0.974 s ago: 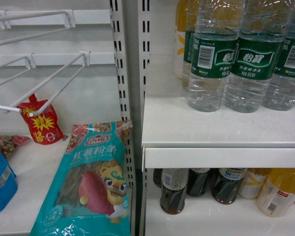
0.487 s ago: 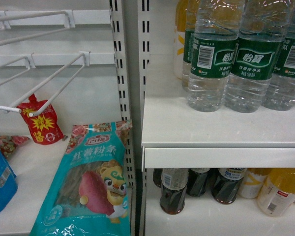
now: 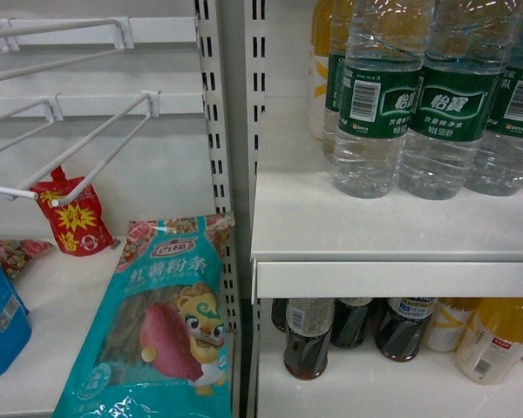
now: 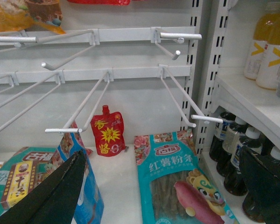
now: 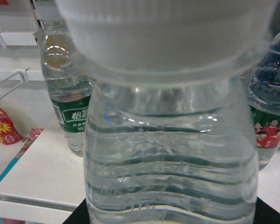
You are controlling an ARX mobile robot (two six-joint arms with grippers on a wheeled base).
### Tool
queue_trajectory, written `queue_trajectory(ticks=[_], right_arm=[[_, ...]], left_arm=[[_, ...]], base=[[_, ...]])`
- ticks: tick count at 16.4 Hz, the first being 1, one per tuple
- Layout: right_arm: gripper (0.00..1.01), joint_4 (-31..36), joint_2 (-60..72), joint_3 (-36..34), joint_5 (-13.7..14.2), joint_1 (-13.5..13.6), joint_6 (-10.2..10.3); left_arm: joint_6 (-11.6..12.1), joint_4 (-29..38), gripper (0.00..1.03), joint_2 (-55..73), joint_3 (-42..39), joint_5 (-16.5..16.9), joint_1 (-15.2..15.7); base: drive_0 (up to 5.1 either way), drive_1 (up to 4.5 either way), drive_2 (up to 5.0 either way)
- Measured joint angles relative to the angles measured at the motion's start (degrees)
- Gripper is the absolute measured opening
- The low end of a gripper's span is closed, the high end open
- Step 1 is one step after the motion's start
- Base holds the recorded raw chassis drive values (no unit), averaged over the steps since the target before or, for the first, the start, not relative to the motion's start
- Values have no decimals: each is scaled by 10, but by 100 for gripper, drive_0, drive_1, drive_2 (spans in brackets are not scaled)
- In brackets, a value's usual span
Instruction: Move water from second to third shelf
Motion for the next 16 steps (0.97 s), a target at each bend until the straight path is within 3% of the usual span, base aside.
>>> queue_trajectory(ticks=[5,9,12,16], right_arm=[[42,68,121,30,14,-10,14],[42,103,185,52,37,5,20],[42,111,217,77,57,16,35],[42,116,250,89,68,36,40]], left_arm=[[0,0,98,0,0,0,0],[0,0,98,0,0,0,0],[0,0,98,0,0,0,0],[0,0,98,0,0,0,0]], base=[[0,0,0],[0,0,0],[0,0,0],[0,0,0]])
